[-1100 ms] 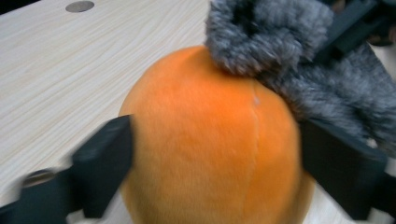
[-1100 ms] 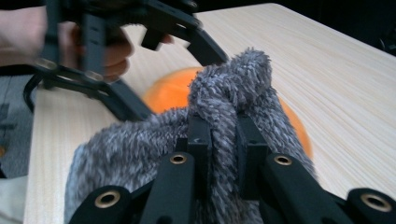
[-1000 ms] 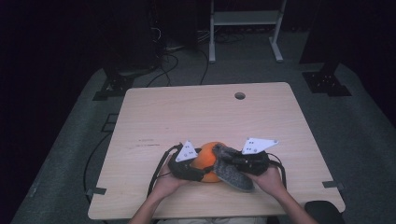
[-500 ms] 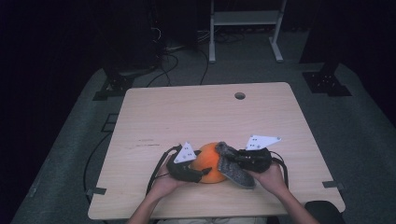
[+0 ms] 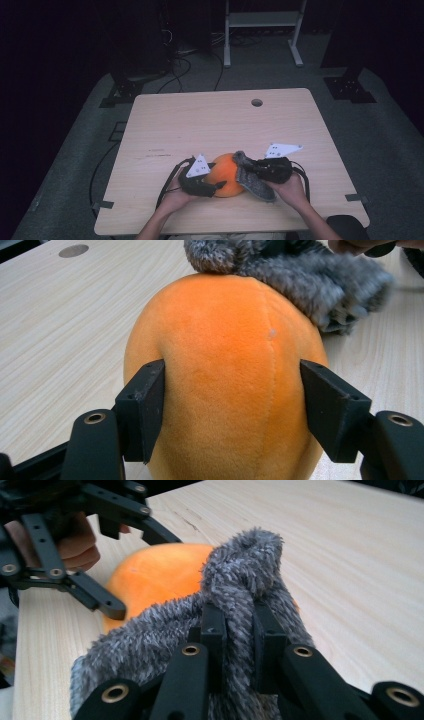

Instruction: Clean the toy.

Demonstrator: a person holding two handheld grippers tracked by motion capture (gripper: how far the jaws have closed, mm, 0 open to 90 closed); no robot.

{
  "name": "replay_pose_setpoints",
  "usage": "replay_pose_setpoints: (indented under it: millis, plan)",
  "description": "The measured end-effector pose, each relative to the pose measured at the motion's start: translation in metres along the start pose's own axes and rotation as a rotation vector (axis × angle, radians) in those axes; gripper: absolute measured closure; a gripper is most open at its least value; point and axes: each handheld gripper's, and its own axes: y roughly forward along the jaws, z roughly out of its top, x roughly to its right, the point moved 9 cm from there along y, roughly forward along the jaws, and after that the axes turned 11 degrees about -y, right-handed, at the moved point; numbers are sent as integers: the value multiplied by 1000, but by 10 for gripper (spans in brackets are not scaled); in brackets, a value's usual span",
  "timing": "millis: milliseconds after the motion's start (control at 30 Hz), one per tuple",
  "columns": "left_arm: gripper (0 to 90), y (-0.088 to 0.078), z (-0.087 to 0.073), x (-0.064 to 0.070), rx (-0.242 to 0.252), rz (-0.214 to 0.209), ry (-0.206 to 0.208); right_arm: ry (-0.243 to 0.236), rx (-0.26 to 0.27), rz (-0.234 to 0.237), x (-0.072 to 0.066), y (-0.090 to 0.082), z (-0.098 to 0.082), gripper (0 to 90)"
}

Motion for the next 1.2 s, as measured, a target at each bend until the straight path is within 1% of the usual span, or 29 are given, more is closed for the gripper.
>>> replay_pose_setpoints:
  millis: [100, 133, 167, 200, 233, 300, 367, 400, 467, 500, 533, 567, 600, 633, 667, 767, 800, 867, 900, 933, 1033, 1067, 1100, 1133, 1200]
  plan:
    - [317, 0, 0, 0, 2, 1, 4, 21, -54, -44, 11, -2, -12, 784]
    - [317, 0, 0, 1, 2, 1, 6, 39, -52, -41, 12, -3, -14, 784]
    - [317, 0, 0, 1, 1, 2, 7, 39, -51, -43, 13, -4, -14, 784]
    - [317, 0, 0, 1, 2, 3, 11, 32, -45, -49, 12, -5, -13, 784]
    - [317, 1, 0, 1, 3, 3, 12, 25, -10, -45, 9, -6, -6, 783]
    - [317, 2, 1, 3, 3, 6, 30, 9, 33, -22, 2, -7, 4, 782]
    - [316, 2, 1, 4, 3, 11, 41, -8, 45, -10, -3, -4, 8, 779]
    - [316, 2, 1, 4, 6, 11, 45, -11, 31, -14, -3, -1, 6, 779]
    - [316, 2, 1, 5, 8, 11, 46, 13, 14, -14, 2, 0, 0, 780]
    - [316, 2, 1, 5, 7, 10, 47, 31, 0, -23, 6, 0, -3, 780]
    - [315, 2, 1, 5, 8, 11, 51, 30, -23, -46, 10, -1, -7, 781]
    - [315, 2, 1, 5, 7, 11, 55, 39, -47, -66, 14, -2, -12, 781]
    - [316, 2, 1, 6, 8, 11, 56, 52, -49, -67, 15, -2, -14, 781]
    - [315, 2, 1, 6, 7, 11, 59, 65, -43, -68, 15, -4, -14, 781]
    - [315, 2, 1, 6, 6, 11, 63, 57, -30, -69, 14, -4, -12, 781]
    - [316, 2, 1, 7, 10, 11, 74, 33, 62, -19, 2, -7, 5, 780]
    - [316, 2, 0, 7, 11, 10, 75, 11, 69, -7, -2, -6, 9, 778]
    - [315, 2, 0, 7, 12, 7, 73, -7, 42, -17, -3, -1, 7, 778]
    - [315, 2, 0, 7, 17, 6, 68, 3, 33, -17, -2, 0, 4, 778]
    - [315, 2, 0, 7, 16, 6, 68, 26, 21, -19, 2, 0, 1, 778]
    - [315, 2, 0, 7, 17, 5, 66, 46, -27, -54, 12, -1, -9, 778]
    - [315, 2, 0, 7, 17, 4, 68, 60, -31, -55, 14, -2, -11, 778]
    - [315, 1, 0, 7, 17, 4, 67, 63, -25, -53, 14, -2, -12, 778]
    - [314, 1, -1, 6, 19, 1, 63, 52, -8, -53, 12, -3, -9, 778]
    - [313, 2, 0, 6, 24, -2, 54, 28, 37, -29, 5, -5, 1, 777]
